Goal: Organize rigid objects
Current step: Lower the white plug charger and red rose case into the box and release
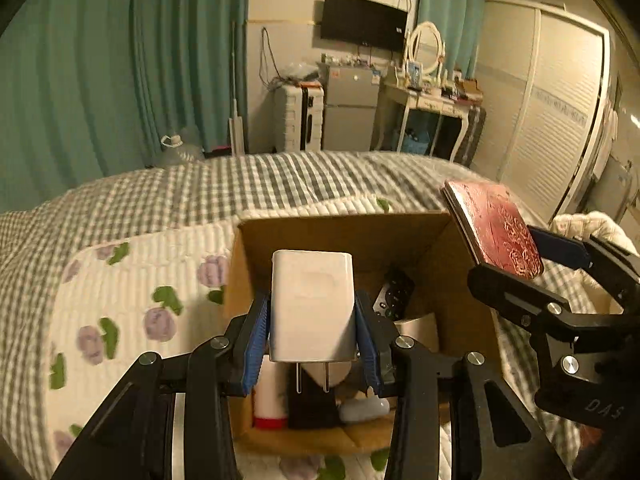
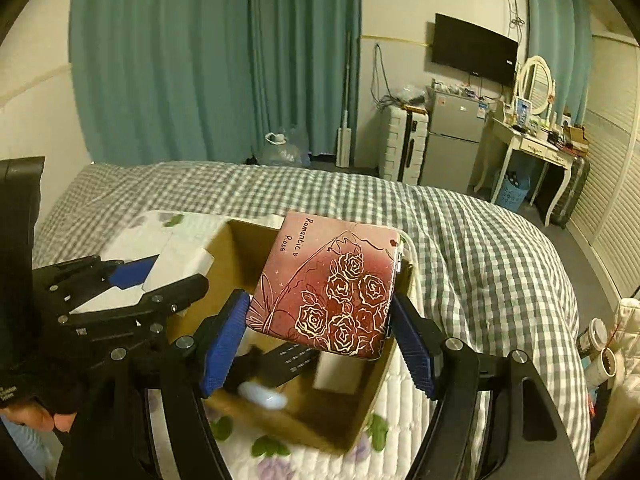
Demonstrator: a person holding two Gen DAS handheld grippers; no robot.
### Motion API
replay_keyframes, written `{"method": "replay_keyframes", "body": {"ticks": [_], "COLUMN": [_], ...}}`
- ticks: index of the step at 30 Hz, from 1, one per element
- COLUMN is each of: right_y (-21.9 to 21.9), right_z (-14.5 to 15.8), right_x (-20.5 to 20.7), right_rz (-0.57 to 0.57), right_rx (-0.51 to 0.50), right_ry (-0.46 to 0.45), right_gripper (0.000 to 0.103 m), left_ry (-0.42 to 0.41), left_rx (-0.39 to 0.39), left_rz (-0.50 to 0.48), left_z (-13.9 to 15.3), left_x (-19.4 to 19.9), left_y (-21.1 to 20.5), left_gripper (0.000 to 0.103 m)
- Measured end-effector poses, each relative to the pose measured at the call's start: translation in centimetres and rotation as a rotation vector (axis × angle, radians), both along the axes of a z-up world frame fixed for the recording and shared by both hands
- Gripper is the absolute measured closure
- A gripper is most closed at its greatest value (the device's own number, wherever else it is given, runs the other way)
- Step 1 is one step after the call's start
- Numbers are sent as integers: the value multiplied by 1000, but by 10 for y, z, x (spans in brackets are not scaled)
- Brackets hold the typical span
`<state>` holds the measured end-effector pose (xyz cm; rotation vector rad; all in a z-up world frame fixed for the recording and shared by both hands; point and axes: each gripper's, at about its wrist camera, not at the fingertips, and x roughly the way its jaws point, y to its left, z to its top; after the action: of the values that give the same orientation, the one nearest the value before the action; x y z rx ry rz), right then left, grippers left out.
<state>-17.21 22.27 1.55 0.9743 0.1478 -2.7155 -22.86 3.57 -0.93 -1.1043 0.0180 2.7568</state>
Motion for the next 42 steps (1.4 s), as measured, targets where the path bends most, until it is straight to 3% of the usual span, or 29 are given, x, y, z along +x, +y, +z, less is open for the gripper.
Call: {"method": "replay_keyframes", "body": {"ticks": [7,14,16,20,27,38,42], "right_y": [11,17,20,24,21,-6,-10], "right_z": [-38,-52,-53,-47,-40,-73,-71], "right_x": [-31,-37,-38,-37,-40,-61,-57], "right_rz": [5,19,18,13,12,37,22], "right_rx": [-1,13,5,-1,-2,6,32], "right_ry": [-39,-39,-42,-27,-7,-62,-54], "right_gripper": [32,32,32,32,32,31,31], "left_ry": [-46,-56,-62,-17,40,46,37], "left_rx": [-6,-15,-15,-29,-35,-28,-17], "left_rz": [-8,2,0,11,39,77,105], "left_z": [-40,-54,-52,-39,-10,-12,-6], "left_x": [-21,-26,-27,-19,-8,1,6], "left_y": [13,17,16,12,-4,-26,-27], "left_gripper": [62,60,60,43,43,43,43]}}
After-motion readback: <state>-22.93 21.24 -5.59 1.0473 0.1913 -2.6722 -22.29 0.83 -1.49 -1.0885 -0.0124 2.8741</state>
